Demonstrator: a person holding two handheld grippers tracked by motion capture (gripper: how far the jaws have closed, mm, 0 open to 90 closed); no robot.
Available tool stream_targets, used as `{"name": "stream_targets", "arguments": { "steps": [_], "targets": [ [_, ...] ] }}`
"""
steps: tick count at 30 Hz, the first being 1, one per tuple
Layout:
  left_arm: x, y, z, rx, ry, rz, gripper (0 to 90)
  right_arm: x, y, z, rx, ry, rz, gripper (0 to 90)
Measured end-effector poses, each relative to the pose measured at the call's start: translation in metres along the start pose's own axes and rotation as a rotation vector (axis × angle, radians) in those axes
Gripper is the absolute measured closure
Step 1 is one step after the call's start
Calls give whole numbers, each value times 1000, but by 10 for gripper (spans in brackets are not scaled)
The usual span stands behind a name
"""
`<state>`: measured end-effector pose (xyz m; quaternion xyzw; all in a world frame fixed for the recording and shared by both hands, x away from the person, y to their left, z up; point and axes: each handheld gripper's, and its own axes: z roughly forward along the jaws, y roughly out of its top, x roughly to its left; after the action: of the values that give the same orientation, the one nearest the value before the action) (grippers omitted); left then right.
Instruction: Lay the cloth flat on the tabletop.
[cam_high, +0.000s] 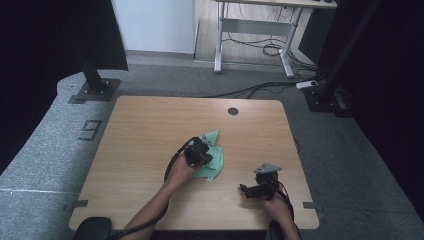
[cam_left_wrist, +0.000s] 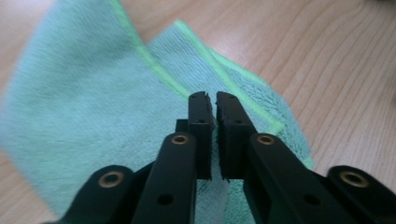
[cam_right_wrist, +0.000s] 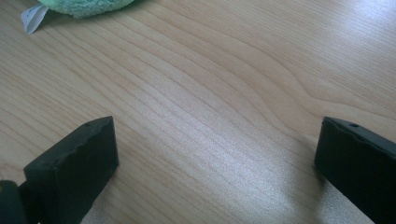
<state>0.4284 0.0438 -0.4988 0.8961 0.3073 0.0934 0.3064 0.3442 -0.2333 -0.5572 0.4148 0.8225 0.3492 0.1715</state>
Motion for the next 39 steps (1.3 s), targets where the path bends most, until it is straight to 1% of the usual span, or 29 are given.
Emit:
{"name": "stream_targets", "arguments": {
  "steps": [4, 6, 7, 8, 9, 10, 12, 13, 14, 15, 17, 19, 20, 22, 23, 24, 25, 26, 27, 28, 29, 30, 31, 34, 35, 36, 38, 39],
  "targets": [
    [7, 5, -20, -41, 26, 2, 864, 0, 0, 0, -1, -1, -1, 0],
    [11, 6, -31, -64, 41, -7, 864, 0, 0, 0, 0, 1, 1, 0],
    [11, 6, -31, -64, 41, -7, 864, 0, 0, 0, 0, 1, 1, 0],
    [17, 6, -42, -80, 56, -13, 864, 0, 0, 0, 0, 0, 0, 0],
    [17, 6, -42, -80, 56, -13, 864, 0, 0, 0, 0, 0, 0, 0],
    [20, 5, -46, -87, 63, -17, 864, 0, 0, 0, 0, -1, 0, 0],
    [27, 3, -55, -104, 78, -31, 863, 0, 0, 0, 0, 0, 0, 0],
    [34, -1, -63, -120, 88, -47, 863, 0, 0, 0, 0, 0, 0, 0],
    [34, -1, -63, -120, 88, -47, 863, 0, 0, 0, 0, 0, 0, 0],
    [40, -6, -69, -128, 103, -64, 862, 0, 0, 0, 0, 0, 0, 0],
    [47, -12, -73, -132, 117, -81, 862, 0, 0, 0, 0, 1, 0, 0],
    [54, -20, -75, -136, 131, -103, 861, 0, 0, 0, 0, 0, 2, 0],
    [57, -24, -75, -132, 135, -112, 861, 0, 0, 0, 0, 1, 1, 0],
    [63, -33, -74, -123, 156, -127, 860, 0, 0, 0, 0, -1, 0, 0],
    [63, -33, -74, -123, 156, -127, 859, 0, 0, 0, 0, -1, 0, 0],
    [69, -43, -72, -109, 175, -146, 859, 0, 0, 0, 0, 0, 0, 0],
    [73, -48, -71, -105, 183, -154, 858, 0, 0, 0, 0, -1, 0, 0],
    [76, -53, -70, -101, 189, -166, 858, 0, 0, 0, 0, 1, 0, 0],
    [76, -53, -70, -101, 189, -166, 857, 0, 0, 0, 0, 0, 0, 0],
    [82, -63, -67, -97, 201, -189, 856, 0, 0, 0, 1, 1, 2, 0],
    [82, -63, -67, -97, 201, -189, 855, 0, 0, 0, 1, 1, 2, 0],
    [87, -72, -65, -94, 207, -211, 855, 0, 0, 0, 1, 1, 2, 0],
    [89, -76, -64, -91, 211, -220, 854, 0, 0, 0, 1, 0, 2, 0],
    [95, -85, -61, -83, 222, -241, 852, 0, 0, 0, 1, 0, 2, 0],
    [95, -85, -61, -83, 222, -241, 851, 0, 0, 0, 1, 1, 2, 0],
    [97, -90, -58, -78, 229, -249, 851, 0, 0, 0, 1, 1, 2, 0],
    [98, -92, -57, -74, 236, -249, 847, 0, 0, 0, 1, -1, 2, 0],
    [100, -96, -55, -71, 244, -254, 844, 0, 0, 0, 1, 0, 2, 0]
  ]
}}
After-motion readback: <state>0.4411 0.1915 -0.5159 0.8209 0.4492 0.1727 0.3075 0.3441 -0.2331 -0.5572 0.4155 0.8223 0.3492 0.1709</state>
